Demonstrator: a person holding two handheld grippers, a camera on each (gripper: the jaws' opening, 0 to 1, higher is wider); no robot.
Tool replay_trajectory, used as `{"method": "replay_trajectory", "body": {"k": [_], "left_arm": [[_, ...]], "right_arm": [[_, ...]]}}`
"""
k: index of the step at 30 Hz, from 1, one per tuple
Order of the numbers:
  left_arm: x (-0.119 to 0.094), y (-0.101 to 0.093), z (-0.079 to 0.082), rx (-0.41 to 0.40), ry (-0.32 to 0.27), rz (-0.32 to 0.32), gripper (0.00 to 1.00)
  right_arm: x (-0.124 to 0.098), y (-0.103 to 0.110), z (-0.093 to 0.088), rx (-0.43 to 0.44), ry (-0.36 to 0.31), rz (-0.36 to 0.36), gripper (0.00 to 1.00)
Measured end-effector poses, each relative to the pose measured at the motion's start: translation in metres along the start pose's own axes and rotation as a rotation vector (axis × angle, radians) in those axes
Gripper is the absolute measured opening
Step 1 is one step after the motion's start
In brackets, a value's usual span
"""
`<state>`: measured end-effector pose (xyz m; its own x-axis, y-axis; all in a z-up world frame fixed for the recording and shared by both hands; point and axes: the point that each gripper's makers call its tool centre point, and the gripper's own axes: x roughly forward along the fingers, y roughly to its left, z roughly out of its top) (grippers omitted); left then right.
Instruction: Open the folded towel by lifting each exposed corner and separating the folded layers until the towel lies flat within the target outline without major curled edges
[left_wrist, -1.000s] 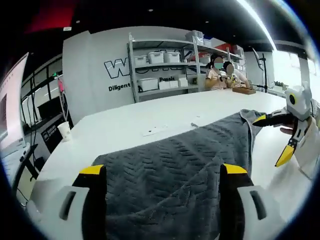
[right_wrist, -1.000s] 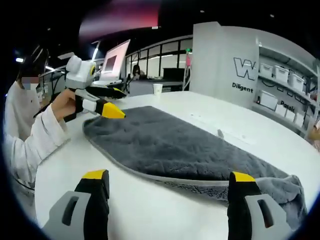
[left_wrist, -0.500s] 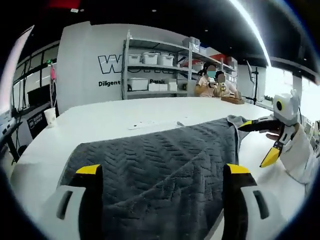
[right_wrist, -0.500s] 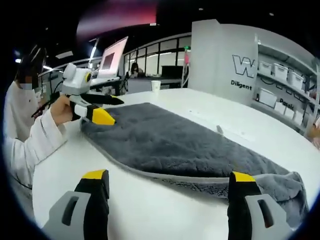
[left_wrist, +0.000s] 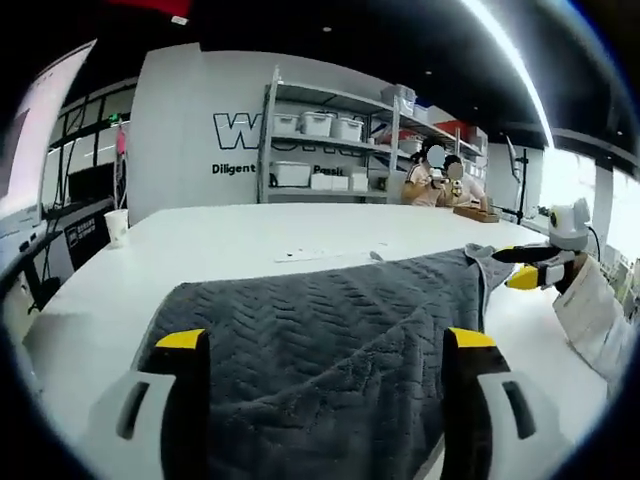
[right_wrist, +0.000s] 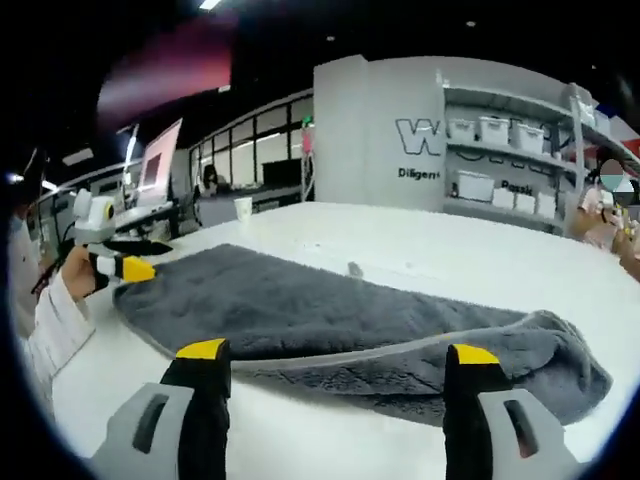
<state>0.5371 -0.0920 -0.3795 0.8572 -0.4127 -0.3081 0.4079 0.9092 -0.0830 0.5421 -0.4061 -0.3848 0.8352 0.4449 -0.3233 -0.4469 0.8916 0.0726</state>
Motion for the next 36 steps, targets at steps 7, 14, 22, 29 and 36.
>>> {"method": "replay_trajectory", "body": {"k": [7, 14, 22, 29, 36], "left_arm": [[-0.002, 0.001, -0.002, -0.007, 0.005, -0.006, 0.94], [-0.002, 0.003, -0.003, -0.006, 0.008, -0.005, 0.93], [0.001, 0.002, -0.006, -0.009, 0.020, -0.012, 0.92], [0.002, 0.003, -0.010, -0.010, 0.033, -0.006, 0.92], [0.003, 0.002, -0.012, -0.009, 0.041, -0.006, 0.91]], "right_arm": [[-0.007, -0.045, -0.005, 0.097, -0.044, -0.114, 0.67], [0.003, -0.046, -0.018, 0.023, 0.003, -0.147, 0.53], [0.007, -0.051, -0.026, -0.080, 0.040, -0.183, 0.24], [0.007, -0.057, -0.032, -0.126, 0.071, -0.193, 0.00], [0.006, -0.056, -0.033, -0.126, 0.075, -0.190, 0.00]]}}
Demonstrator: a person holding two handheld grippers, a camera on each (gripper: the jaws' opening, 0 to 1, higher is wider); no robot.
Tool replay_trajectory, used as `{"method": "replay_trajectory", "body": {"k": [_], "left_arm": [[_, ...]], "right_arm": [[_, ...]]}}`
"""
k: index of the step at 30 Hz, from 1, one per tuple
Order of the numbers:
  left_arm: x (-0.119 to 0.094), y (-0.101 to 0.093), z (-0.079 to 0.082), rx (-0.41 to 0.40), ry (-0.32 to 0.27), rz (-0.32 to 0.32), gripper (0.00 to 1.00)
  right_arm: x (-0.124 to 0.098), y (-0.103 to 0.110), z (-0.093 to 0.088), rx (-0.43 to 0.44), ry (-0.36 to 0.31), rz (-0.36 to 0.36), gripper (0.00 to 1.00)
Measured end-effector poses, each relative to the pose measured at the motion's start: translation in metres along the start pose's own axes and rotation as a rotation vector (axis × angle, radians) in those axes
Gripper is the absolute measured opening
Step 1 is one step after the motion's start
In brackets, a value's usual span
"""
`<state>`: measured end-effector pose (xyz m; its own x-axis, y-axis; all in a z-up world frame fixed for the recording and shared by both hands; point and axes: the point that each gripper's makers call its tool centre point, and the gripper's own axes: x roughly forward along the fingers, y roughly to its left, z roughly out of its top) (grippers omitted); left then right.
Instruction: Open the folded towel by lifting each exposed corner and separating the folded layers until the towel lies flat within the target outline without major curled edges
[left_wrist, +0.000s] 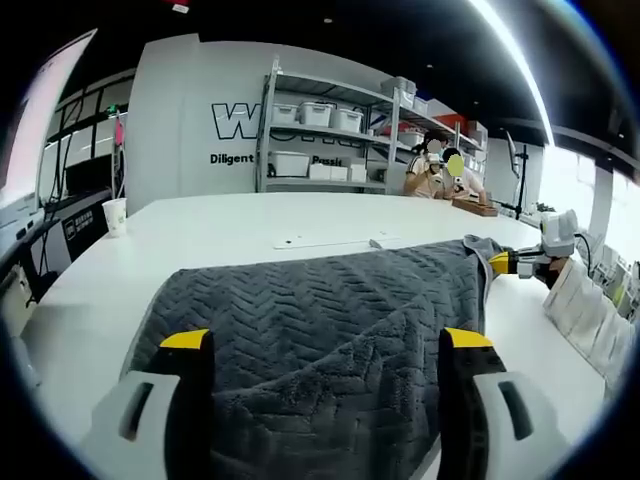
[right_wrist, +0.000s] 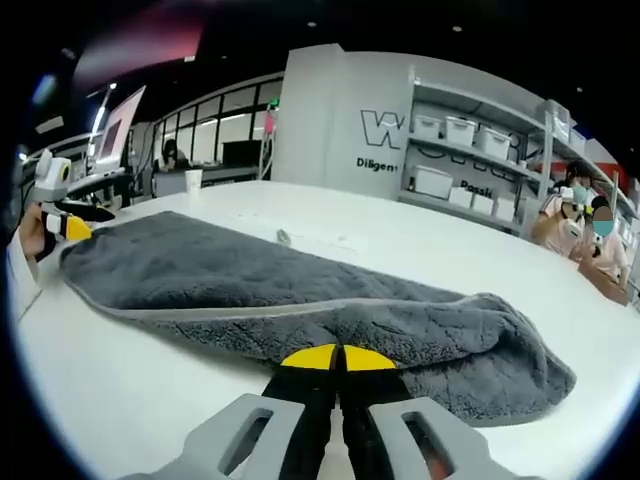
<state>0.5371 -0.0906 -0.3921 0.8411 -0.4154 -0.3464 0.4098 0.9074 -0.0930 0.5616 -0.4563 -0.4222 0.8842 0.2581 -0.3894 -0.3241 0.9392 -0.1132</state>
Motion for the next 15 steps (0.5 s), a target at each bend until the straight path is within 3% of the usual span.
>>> {"method": "replay_trajectory", "body": {"k": [13, 15], "left_arm": [[-0.001, 0.000, -0.003, 0.010, 0.013, 0.004, 0.91], [-0.001, -0.001, -0.003, 0.015, 0.018, 0.000, 0.91]], "right_arm": [[-0.009, -0.001, 0.008, 0.036, -0.030, -0.002, 0.00], [-0.010, -0.001, 0.010, 0.034, -0.033, -0.006, 0.07]]}}
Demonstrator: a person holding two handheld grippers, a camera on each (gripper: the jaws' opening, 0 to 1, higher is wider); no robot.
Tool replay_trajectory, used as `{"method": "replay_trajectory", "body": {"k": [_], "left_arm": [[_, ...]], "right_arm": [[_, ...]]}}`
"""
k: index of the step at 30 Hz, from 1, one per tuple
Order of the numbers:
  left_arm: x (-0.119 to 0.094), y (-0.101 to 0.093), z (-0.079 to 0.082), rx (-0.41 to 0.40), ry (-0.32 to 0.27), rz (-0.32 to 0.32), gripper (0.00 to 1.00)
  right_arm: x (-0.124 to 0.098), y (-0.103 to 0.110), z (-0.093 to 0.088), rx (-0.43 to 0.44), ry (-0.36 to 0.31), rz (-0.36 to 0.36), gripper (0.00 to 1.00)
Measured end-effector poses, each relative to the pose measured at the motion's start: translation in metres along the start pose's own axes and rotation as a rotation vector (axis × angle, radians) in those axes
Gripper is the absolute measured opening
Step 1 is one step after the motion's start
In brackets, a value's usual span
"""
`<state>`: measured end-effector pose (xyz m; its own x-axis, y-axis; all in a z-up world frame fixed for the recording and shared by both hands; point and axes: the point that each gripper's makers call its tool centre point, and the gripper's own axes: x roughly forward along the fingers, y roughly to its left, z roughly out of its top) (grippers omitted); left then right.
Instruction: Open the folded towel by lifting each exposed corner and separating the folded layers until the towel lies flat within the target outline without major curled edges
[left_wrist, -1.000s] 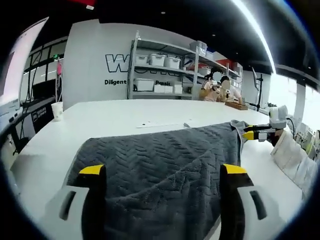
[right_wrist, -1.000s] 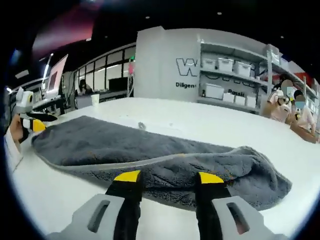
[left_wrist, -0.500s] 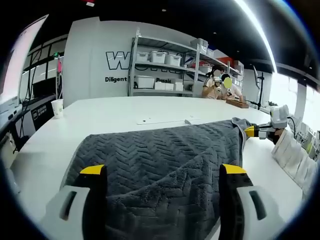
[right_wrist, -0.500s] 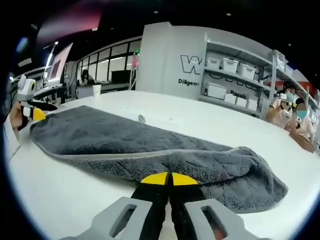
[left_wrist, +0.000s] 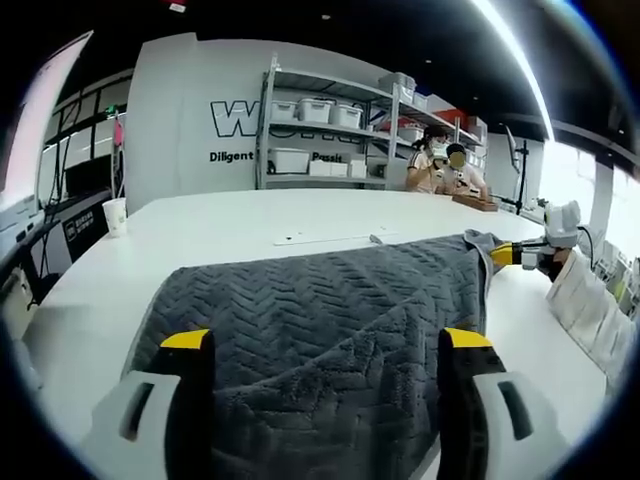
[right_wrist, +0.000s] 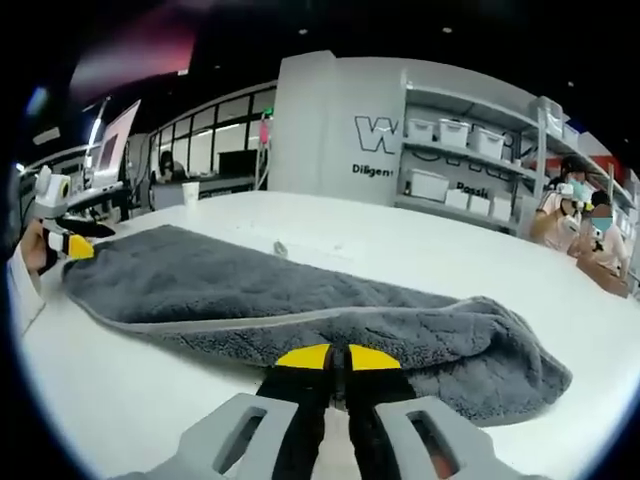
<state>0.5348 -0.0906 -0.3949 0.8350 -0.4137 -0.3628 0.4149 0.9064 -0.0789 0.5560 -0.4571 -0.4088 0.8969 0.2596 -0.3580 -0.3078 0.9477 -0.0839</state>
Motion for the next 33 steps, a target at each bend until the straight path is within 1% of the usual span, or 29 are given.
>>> {"method": "replay_trajectory", "body": {"k": [2, 3, 7, 9, 10, 11, 13, 15, 18, 19, 22, 25, 26, 30, 33], "left_arm": [[0.000, -0.001, 0.000, 0.002, 0.002, -0.003, 0.90], [0.000, -0.002, -0.001, 0.003, 0.004, -0.004, 0.90], [-0.001, -0.003, -0.002, 0.009, 0.011, -0.002, 0.91], [-0.001, -0.004, -0.003, 0.017, 0.018, -0.005, 0.90], [-0.001, -0.005, -0.004, 0.025, 0.024, -0.008, 0.91], [-0.001, -0.006, -0.005, 0.027, 0.028, -0.010, 0.91], [0.000, -0.008, -0.005, 0.030, 0.030, -0.016, 0.92], [0.000, -0.009, -0.005, 0.031, 0.030, -0.020, 0.93], [0.000, -0.008, -0.005, 0.029, 0.031, -0.020, 0.92], [0.000, -0.008, -0.005, 0.030, 0.034, -0.020, 0.92], [-0.001, -0.007, -0.006, 0.028, 0.037, -0.016, 0.92], [0.000, -0.006, -0.006, 0.028, 0.037, -0.015, 0.92], [0.000, -0.006, -0.006, 0.028, 0.038, -0.016, 0.92], [0.000, -0.008, -0.007, 0.033, 0.042, -0.019, 0.92], [0.000, -0.008, -0.007, 0.034, 0.044, -0.020, 0.92]], "right_arm": [[-0.001, 0.002, 0.002, 0.005, -0.003, 0.000, 0.21], [-0.002, 0.003, 0.004, 0.011, -0.007, 0.000, 0.26], [-0.004, 0.011, 0.011, 0.010, -0.026, 0.006, 0.36], [-0.005, 0.014, 0.013, 0.007, -0.024, 0.006, 0.46], [-0.005, 0.017, 0.014, 0.007, -0.025, 0.011, 0.53], [-0.006, 0.018, 0.015, 0.012, -0.028, 0.013, 0.58], [-0.007, 0.022, 0.018, 0.013, -0.030, 0.020, 0.66], [-0.007, 0.023, 0.019, 0.008, -0.022, 0.015, 0.71], [-0.007, 0.024, 0.020, 0.005, -0.013, 0.014, 0.81], [-0.008, 0.026, 0.020, 0.004, -0.013, 0.017, 0.83], [-0.008, 0.030, 0.024, -0.005, -0.028, 0.028, 0.85], [-0.006, 0.035, 0.025, -0.020, -0.024, 0.031, 0.96], [-0.005, 0.038, 0.025, -0.029, -0.022, 0.041, 0.98], [-0.002, 0.043, 0.023, -0.044, -0.016, 0.053, 0.99], [0.000, 0.046, 0.023, -0.058, -0.024, 0.068, 0.99]]}}
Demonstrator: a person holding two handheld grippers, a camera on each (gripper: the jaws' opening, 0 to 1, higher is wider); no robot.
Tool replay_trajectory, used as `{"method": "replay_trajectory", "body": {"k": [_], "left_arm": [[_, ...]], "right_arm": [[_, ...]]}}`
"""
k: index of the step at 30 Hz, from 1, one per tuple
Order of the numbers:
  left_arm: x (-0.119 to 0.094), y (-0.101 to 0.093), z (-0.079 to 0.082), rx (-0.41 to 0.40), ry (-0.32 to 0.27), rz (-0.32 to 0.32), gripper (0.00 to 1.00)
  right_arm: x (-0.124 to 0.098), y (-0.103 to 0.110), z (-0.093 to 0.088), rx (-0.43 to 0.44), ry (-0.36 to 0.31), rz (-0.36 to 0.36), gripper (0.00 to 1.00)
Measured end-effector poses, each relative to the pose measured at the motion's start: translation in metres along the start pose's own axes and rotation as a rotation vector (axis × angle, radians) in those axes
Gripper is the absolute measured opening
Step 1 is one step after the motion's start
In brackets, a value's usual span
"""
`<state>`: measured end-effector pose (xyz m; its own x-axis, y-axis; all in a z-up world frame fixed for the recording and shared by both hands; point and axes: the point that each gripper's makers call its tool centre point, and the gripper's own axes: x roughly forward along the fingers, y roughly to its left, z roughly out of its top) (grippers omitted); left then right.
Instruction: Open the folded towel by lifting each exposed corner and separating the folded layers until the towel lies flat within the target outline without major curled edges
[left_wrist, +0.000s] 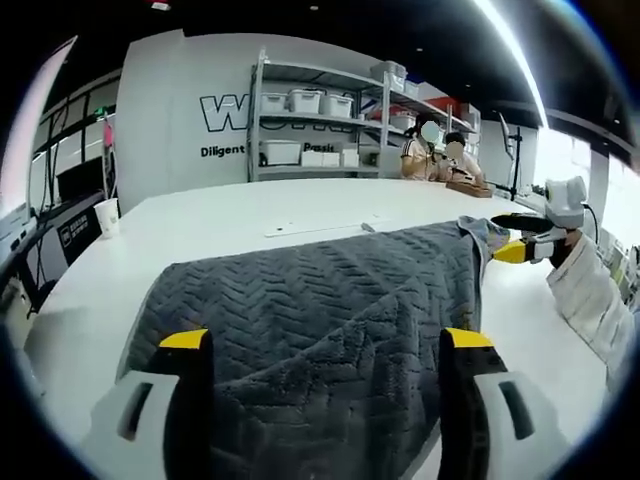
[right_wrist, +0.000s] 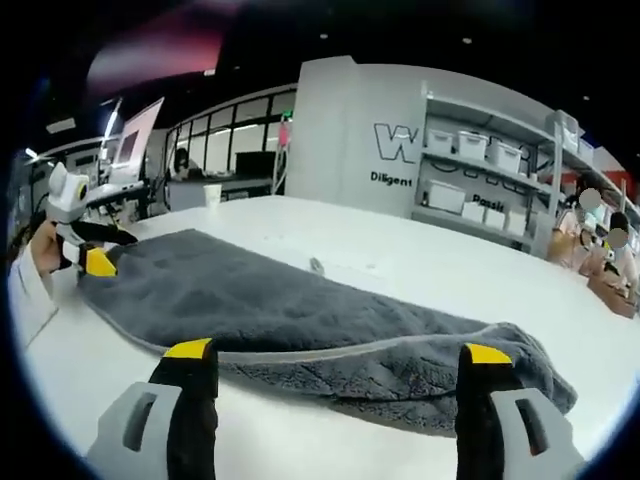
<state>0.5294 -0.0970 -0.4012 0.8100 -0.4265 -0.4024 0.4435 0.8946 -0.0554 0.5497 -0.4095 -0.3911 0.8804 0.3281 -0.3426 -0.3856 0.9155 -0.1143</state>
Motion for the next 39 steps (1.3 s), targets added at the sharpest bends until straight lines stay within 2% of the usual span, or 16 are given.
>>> {"method": "replay_trajectory", "body": {"k": [2, 5, 9, 11, 16, 23, 28, 31, 36, 39], "left_arm": [[0.000, 0.000, 0.000, 0.002, 0.001, 0.000, 0.92], [0.000, -0.001, 0.001, 0.002, -0.001, -0.005, 0.92], [0.000, -0.004, 0.000, 0.008, 0.002, -0.009, 0.92], [0.000, -0.004, -0.001, 0.010, 0.005, -0.010, 0.92], [-0.001, -0.003, -0.001, 0.006, 0.007, -0.006, 0.92], [-0.001, -0.006, -0.001, 0.012, 0.010, -0.011, 0.92], [-0.002, -0.006, -0.001, 0.010, 0.009, -0.009, 0.91], [-0.002, -0.006, -0.001, 0.011, 0.009, -0.009, 0.91], [-0.002, -0.006, -0.002, 0.013, 0.016, -0.010, 0.91], [-0.002, -0.006, -0.002, 0.012, 0.018, -0.009, 0.90]], "right_arm": [[0.005, -0.002, -0.002, -0.011, -0.015, -0.008, 0.99], [0.011, -0.010, -0.010, -0.029, 0.002, -0.032, 0.99], [0.011, -0.011, -0.016, 0.081, 0.017, -0.019, 0.99], [0.009, -0.014, -0.014, 0.081, 0.007, -0.028, 0.99], [0.003, -0.021, -0.004, 0.106, -0.043, -0.055, 0.86], [0.005, -0.028, -0.014, 0.164, -0.022, -0.070, 0.76], [0.010, -0.020, -0.016, 0.187, -0.025, -0.035, 0.66], [0.012, -0.015, -0.018, 0.186, -0.017, -0.014, 0.63], [0.013, -0.011, -0.020, 0.156, -0.009, -0.002, 0.43], [0.015, -0.010, -0.022, 0.145, -0.004, -0.001, 0.38]]}}
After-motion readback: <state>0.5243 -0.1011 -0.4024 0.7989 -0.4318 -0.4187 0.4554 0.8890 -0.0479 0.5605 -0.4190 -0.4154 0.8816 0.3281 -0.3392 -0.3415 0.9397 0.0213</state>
